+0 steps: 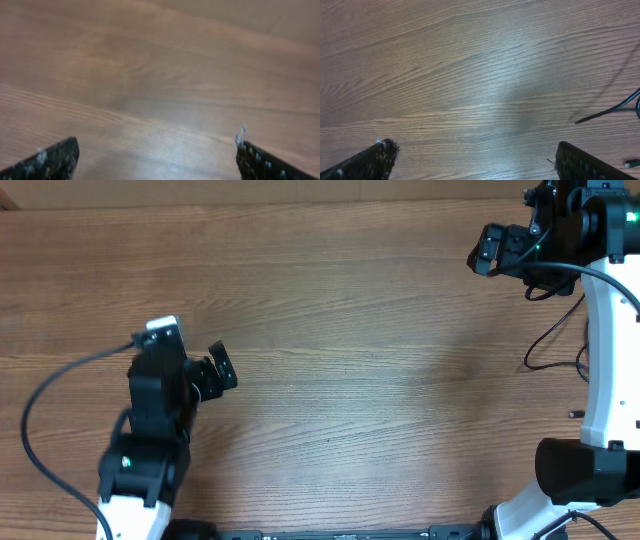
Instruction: Untangle cables
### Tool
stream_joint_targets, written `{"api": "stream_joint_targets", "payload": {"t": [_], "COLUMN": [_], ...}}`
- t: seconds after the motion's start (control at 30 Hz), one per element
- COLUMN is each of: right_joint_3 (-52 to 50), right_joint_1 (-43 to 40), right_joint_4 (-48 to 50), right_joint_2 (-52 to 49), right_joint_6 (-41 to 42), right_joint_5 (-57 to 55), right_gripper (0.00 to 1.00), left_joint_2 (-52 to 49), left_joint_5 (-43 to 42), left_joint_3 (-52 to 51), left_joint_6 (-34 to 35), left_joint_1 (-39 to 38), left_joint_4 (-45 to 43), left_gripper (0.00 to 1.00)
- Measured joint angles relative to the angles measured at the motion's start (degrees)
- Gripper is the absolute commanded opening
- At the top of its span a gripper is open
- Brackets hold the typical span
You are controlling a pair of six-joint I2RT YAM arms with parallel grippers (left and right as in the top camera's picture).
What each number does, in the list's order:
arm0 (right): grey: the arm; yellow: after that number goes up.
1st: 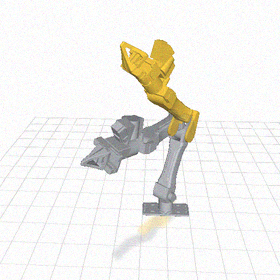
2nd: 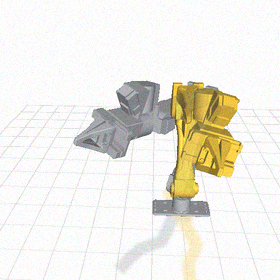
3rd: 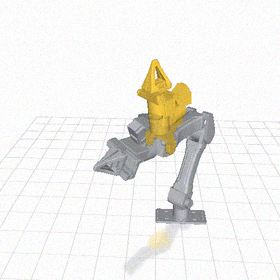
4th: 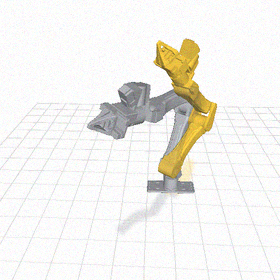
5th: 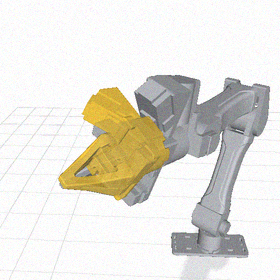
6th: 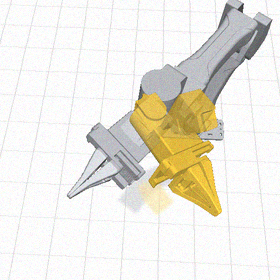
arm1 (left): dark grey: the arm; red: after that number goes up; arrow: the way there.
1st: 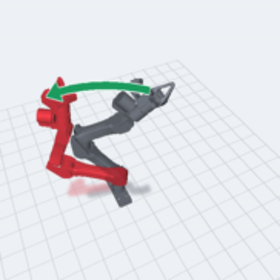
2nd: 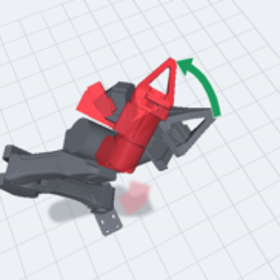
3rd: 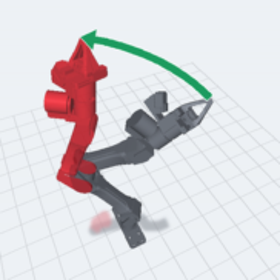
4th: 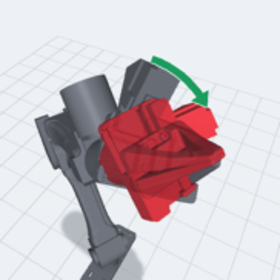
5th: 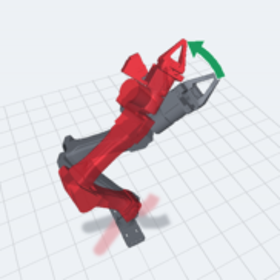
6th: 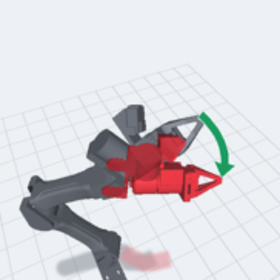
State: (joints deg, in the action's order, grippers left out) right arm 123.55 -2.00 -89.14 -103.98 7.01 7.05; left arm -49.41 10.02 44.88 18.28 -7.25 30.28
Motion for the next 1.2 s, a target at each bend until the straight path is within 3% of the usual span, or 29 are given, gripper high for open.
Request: {"api": "stream_joint_targets", "payload": {"t": [0.33,0.83,1.2], "right_joint_3": [0.00,0.00,0.00], "right_joint_1": [0.00,0.00,0.00], "right_joint_4": [-0.02,-0.02,-0.04], "right_joint_2": [0.00,0.00,0.00], "right_joint_6": [0.00,-0.02,-0.02], "right_joint_5": [0.00,0.00,0.00], "right_gripper": [1.00,1.00,1.00], "left_joint_2": [13.68,23.98,31.56], "left_joint_5": [-7.04,-7.69,-4.66], "left_joint_3": [-23.10,-42.01,-44.33], "left_joint_6": [2.54,4.28,4.28], "left_joint_1": [0.00,0.00,0.00], "left_joint_4": [-35.82,-72.59,-69.16], "left_gripper": [1.00,1.00,1.00]}}
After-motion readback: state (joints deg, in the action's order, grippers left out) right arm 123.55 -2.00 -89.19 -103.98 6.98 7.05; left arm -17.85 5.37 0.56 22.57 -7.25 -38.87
